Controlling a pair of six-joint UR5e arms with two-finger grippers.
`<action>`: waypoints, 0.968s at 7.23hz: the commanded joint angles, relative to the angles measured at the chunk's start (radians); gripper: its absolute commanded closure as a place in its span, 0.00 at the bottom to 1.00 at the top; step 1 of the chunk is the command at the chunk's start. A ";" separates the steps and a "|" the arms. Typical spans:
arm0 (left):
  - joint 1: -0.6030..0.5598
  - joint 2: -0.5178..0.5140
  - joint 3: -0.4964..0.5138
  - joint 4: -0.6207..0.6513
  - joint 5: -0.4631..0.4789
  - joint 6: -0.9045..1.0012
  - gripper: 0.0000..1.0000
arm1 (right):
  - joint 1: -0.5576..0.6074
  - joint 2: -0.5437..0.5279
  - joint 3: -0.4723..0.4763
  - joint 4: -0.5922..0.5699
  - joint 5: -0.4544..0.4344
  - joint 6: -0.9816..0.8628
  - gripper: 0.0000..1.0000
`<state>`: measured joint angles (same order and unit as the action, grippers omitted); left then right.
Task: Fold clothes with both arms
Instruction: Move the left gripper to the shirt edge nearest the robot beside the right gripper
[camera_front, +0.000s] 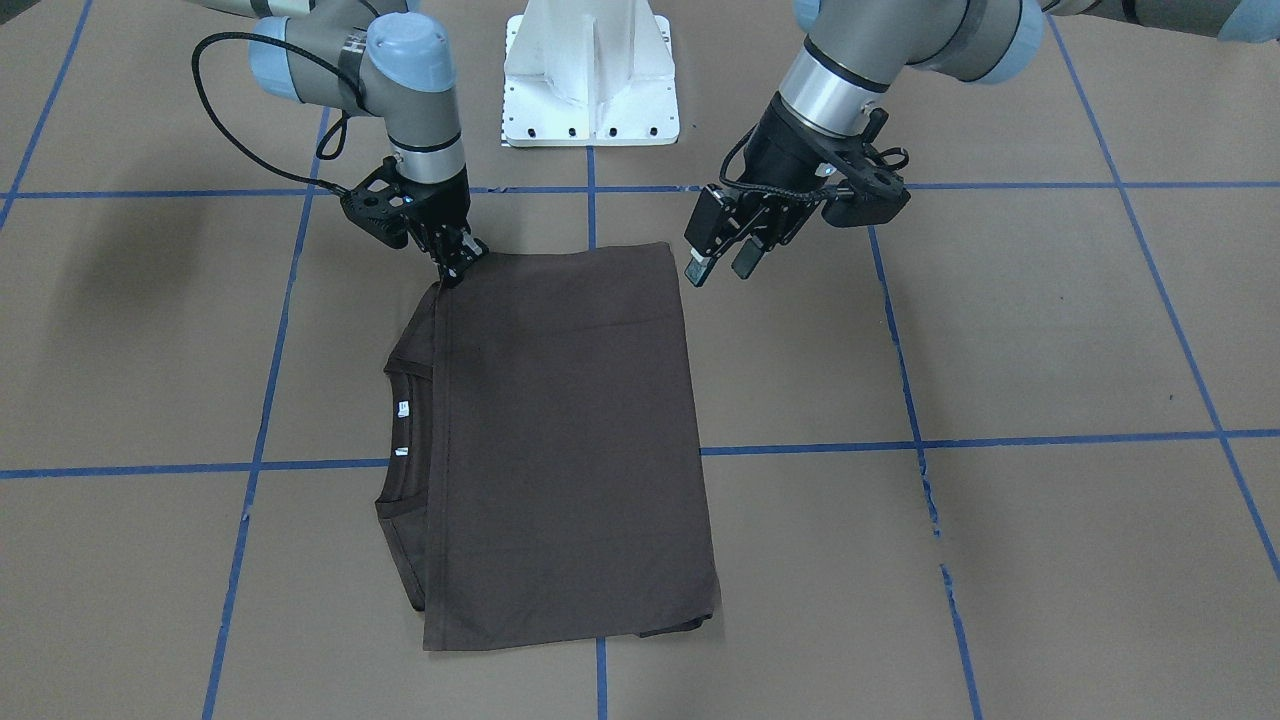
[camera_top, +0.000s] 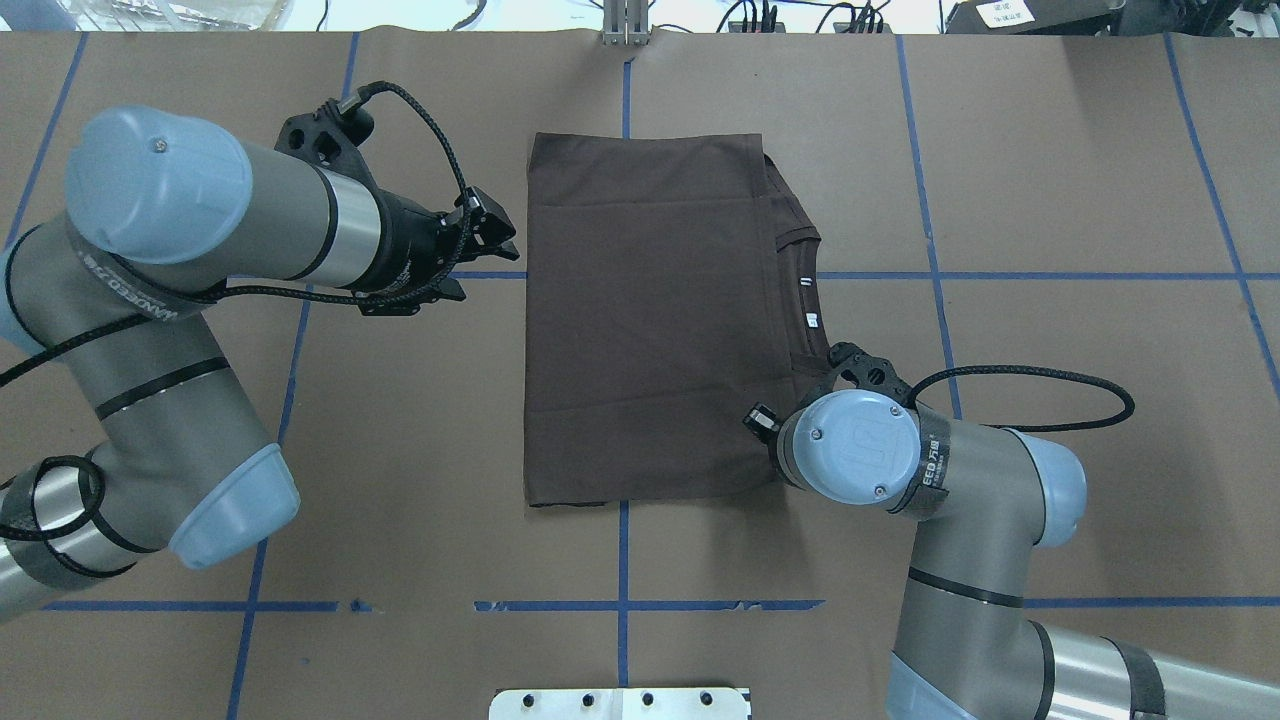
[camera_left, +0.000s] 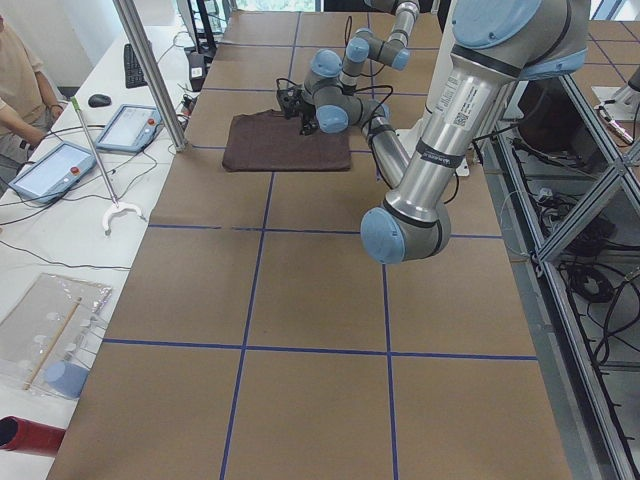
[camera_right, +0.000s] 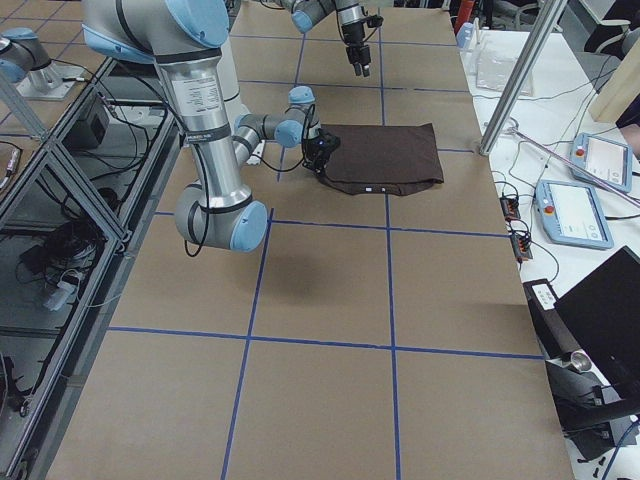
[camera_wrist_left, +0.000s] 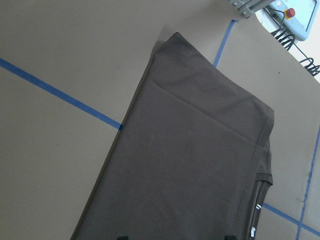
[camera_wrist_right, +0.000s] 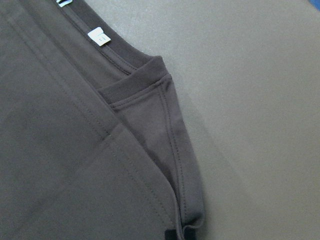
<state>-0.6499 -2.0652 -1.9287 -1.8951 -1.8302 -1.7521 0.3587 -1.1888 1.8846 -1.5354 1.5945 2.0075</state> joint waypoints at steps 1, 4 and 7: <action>0.105 0.019 0.020 0.007 0.127 -0.064 0.29 | 0.003 -0.002 0.011 -0.009 0.007 -0.006 1.00; 0.248 0.039 0.033 0.028 0.216 -0.183 0.29 | 0.003 -0.003 0.016 -0.009 0.007 -0.006 1.00; 0.337 0.022 0.106 0.044 0.235 -0.190 0.29 | 0.002 -0.002 0.013 -0.009 0.007 -0.006 1.00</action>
<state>-0.3504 -2.0397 -1.8493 -1.8540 -1.5996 -1.9372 0.3618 -1.1921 1.8979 -1.5447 1.6015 2.0018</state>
